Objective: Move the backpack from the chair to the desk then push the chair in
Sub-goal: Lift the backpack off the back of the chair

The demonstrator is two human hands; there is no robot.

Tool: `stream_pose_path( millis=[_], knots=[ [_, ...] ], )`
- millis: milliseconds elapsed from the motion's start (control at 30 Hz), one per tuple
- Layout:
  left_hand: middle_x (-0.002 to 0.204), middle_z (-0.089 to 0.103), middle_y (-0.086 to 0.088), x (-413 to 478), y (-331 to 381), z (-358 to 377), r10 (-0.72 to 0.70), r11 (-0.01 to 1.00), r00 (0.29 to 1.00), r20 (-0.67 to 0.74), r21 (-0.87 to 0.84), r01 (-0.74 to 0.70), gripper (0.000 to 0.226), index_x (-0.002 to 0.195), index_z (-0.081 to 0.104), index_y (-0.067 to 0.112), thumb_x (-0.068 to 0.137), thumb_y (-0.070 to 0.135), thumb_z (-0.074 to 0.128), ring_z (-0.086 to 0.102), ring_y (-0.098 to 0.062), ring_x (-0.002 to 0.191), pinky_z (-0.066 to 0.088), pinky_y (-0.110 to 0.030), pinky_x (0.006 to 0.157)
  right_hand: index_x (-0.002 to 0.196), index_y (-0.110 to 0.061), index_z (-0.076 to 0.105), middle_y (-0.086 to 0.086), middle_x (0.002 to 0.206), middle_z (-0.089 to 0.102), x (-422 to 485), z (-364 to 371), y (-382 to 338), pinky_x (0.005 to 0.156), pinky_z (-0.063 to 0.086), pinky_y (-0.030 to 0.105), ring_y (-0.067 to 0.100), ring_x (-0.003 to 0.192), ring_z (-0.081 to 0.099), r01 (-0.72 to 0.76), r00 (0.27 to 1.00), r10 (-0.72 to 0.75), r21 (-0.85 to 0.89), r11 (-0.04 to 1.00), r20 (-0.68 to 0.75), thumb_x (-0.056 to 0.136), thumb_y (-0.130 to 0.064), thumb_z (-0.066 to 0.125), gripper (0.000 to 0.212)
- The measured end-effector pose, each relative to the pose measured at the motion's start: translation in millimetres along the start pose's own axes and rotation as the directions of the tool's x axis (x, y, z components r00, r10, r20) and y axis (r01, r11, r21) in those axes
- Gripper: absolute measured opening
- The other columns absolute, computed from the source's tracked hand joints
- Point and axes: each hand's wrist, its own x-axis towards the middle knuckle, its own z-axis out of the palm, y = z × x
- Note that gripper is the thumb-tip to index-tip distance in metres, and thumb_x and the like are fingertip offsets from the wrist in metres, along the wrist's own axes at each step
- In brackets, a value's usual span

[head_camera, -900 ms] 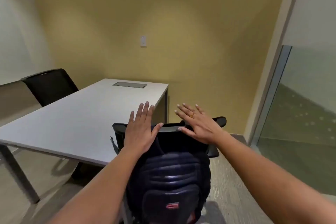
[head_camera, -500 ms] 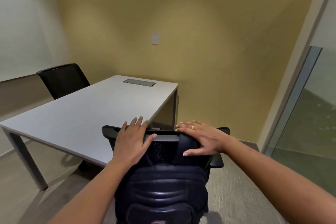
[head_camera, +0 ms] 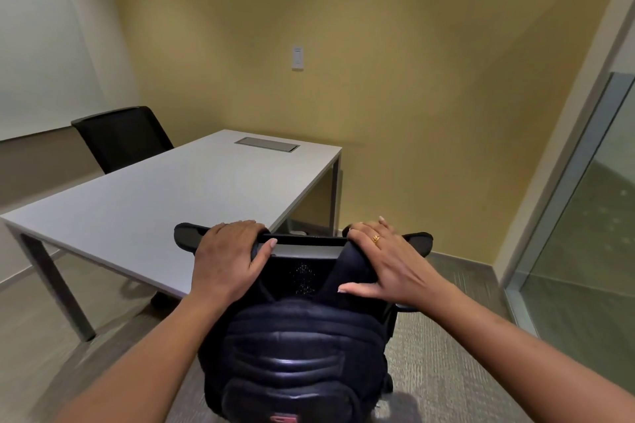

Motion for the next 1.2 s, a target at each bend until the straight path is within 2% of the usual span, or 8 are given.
stream_pose_path(
  millis=[133,267,467,567,667,833,1033,1200],
  knots=[
    [0.086,0.069,0.003,0,0,-1,-0.006,1.000,1.000,0.000,-0.006,0.006,0.047,0.093,0.064,0.019,0.086,0.049,0.028,0.062,-0.023,0.082,0.044,-0.036,0.075,0.131,-0.013,0.038,0.006,0.142,0.041,8,-15,14,0.112,0.012,0.027,0.017,0.136,0.025,0.088,0.977,-0.108,0.109,0.990,0.185,0.075,-0.069,0.053,0.081],
    [0.087,0.069,0.004,0,1,-1,-0.013,1.000,1.000,0.001,-0.005,0.013,0.046,0.093,0.065,0.020,0.086,0.048,0.029,0.063,-0.022,0.083,0.044,-0.036,0.076,0.138,-0.020,0.027,-0.003,0.152,0.022,20,-31,34,0.114,-0.002,0.028,0.005,0.140,-0.002,0.173,0.898,-0.249,0.229,0.958,0.363,0.076,-0.063,0.056,0.081],
    [0.088,0.070,0.003,1,-2,0,-0.001,1.000,1.000,-0.021,0.004,0.001,0.043,0.093,0.065,0.019,0.087,0.044,0.031,0.064,-0.022,0.083,0.046,-0.036,0.076,0.142,-0.018,0.019,0.002,0.152,0.023,34,-28,54,0.115,0.001,0.031,0.006,0.140,0.002,0.161,0.857,-0.252,0.231,0.960,0.451,0.076,-0.061,0.059,0.088],
    [0.091,0.070,0.003,1,-6,2,-0.007,1.000,1.000,-0.029,-0.001,0.007,0.042,0.095,0.065,0.020,0.087,0.044,0.032,0.065,-0.021,0.087,0.047,-0.036,0.080,0.137,-0.017,0.027,0.005,0.146,0.033,39,-23,56,0.112,0.013,0.026,0.011,0.136,0.021,0.119,0.848,-0.239,0.270,0.955,0.474,0.074,-0.061,0.061,0.085],
    [0.091,0.071,0.002,0,-9,4,-0.007,1.000,0.999,-0.049,0.010,0.008,0.041,0.095,0.065,0.019,0.087,0.043,0.033,0.065,-0.022,0.087,0.046,-0.035,0.080,0.126,-0.015,0.036,0.003,0.127,0.046,40,-19,52,0.095,0.029,0.020,0.013,0.112,0.042,0.100,0.862,-0.231,0.296,0.950,0.451,0.072,-0.061,0.061,0.076],
    [0.088,0.071,0.002,-1,-9,3,-0.001,1.000,0.997,-0.073,0.011,0.002,0.048,0.094,0.065,0.020,0.091,0.048,0.026,0.066,-0.023,0.082,0.048,-0.035,0.075,0.089,-0.007,0.046,0.006,0.086,0.050,39,-16,44,0.072,0.030,0.024,0.009,0.080,0.036,0.119,0.938,-0.215,0.331,0.936,0.272,0.076,-0.059,0.055,0.055],
    [0.087,0.072,0.000,-1,-10,4,-0.025,0.999,0.998,-0.065,0.018,0.026,0.039,0.093,0.066,0.020,0.087,0.040,0.033,0.066,-0.025,0.081,0.048,-0.038,0.073,0.070,-0.009,0.047,0.008,0.073,0.051,39,-25,34,0.064,0.037,0.032,0.007,0.070,0.031,0.106,0.956,-0.161,0.225,0.969,0.247,0.076,-0.067,0.043,0.059],
    [0.086,0.071,0.000,-1,-13,3,-0.040,0.999,0.998,-0.056,0.013,0.041,0.042,0.093,0.066,0.020,0.088,0.041,0.030,0.065,-0.026,0.081,0.047,-0.038,0.074,0.058,-0.015,0.042,0.003,0.057,0.043,32,-30,24,0.059,0.027,0.030,0.012,0.062,0.028,0.125,0.980,-0.127,0.021,0.992,0.155,0.083,-0.061,0.046,0.053]
  ],
)
